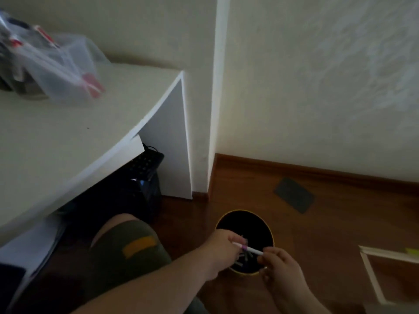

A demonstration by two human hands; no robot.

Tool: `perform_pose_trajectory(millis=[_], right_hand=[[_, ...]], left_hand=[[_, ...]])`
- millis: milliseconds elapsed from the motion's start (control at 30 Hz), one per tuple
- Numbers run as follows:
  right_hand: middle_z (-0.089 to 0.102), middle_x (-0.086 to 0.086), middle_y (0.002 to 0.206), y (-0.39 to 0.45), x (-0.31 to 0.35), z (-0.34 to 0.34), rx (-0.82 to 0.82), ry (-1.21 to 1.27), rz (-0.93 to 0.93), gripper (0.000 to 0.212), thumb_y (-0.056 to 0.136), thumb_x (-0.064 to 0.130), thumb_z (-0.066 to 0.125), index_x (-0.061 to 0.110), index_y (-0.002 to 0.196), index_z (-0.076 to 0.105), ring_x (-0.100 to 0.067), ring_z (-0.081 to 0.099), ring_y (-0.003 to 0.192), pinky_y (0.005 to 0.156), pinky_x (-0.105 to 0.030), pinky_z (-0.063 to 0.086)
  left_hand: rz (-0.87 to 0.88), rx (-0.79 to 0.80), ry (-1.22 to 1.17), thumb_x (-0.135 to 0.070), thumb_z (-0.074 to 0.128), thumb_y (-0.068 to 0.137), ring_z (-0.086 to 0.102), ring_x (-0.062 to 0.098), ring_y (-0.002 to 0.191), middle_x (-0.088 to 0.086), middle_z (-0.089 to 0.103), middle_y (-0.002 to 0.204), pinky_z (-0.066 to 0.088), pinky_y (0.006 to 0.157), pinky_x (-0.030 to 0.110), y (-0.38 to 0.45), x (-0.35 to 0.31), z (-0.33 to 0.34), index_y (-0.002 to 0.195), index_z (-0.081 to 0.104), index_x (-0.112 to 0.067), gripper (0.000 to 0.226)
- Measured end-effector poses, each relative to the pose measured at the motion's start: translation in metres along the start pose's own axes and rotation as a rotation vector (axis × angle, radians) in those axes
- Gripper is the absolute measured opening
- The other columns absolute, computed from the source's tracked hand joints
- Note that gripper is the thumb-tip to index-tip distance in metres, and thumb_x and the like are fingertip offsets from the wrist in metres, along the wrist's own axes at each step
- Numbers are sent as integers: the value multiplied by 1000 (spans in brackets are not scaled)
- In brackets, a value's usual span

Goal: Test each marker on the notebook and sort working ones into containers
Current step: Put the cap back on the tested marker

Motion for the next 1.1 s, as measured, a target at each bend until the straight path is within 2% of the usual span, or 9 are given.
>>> perform_pose_trajectory(millis=[133,233,300,433,567,633,767,867,1100], right_hand=[[68,-24,88,11,6,5,30,5,40,31,93,-8,67,5,120,64,-26,54,54,52,-35,41],[67,-23,112,4,29,32,101,-3,32,33,98,-1,65,12,129,62,-33,64,81,65,-44,48],[68,-23,115,-14,55,65,142,8,-38,22,106,9,59,11,127,63,-32,67,90,74,-45,50],[75,-24,106,-90,133,161,364,28,-223,21,107,22,54,12,117,69,-33,63,85,70,-39,48],[69,-13,74,-206,212,270,679,98,-489,20,87,27,66,12,101,67,-22,58,56,47,-26,43],[65,-12,72,-264,229,332,856,59,-593,18,81,30,69,16,92,68,-19,54,53,49,-27,40],[68,-9,75,-330,209,472,1130,-134,-668,17,99,23,68,25,82,72,-18,55,54,50,-26,40],[69,-6,76,-361,171,564,1221,-333,-689,6,99,27,70,23,95,71,-16,49,52,46,-25,36],[73,0,70,-360,126,677,1140,-574,-941,16,94,35,75,22,87,73,-10,48,51,55,-32,44]], left_hand=[[-27,21,13,-8,50,101,62,21,103,12,58,130,56,79,30,13,0,-10,144,53,-26,47],[0,-75,33,-8,52,97,59,23,112,9,54,136,54,80,30,4,-16,-47,147,50,-30,55],[86,-121,9,-12,55,98,58,20,114,3,57,131,53,92,31,-15,-38,-73,143,53,-29,48],[373,-186,-74,-23,61,99,62,12,108,-8,62,117,55,97,31,-100,-100,-134,131,59,-38,35],[708,-469,-109,-23,67,90,70,15,89,-3,71,95,59,91,37,-225,-146,-247,116,67,-38,30],[751,-642,-79,-20,69,92,71,20,94,-1,72,95,60,91,40,-283,-142,-310,115,68,-35,28],[630,-1005,-122,-16,68,94,70,15,90,-5,72,94,59,78,28,-364,-67,-429,109,70,-31,22],[458,-1189,-205,-18,70,88,67,18,88,-3,72,97,58,90,45,-391,22,-501,101,73,-31,19],[137,-1498,-8,-10,61,92,61,17,91,1,62,120,49,75,30,-418,136,-610,115,71,-33,34]])
Point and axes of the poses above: each hand's wrist, its own y-axis towards the middle knuckle, its own z-axis out of the palm, x = y × z, the point moved 7 cm from there along y, towards the middle knuckle
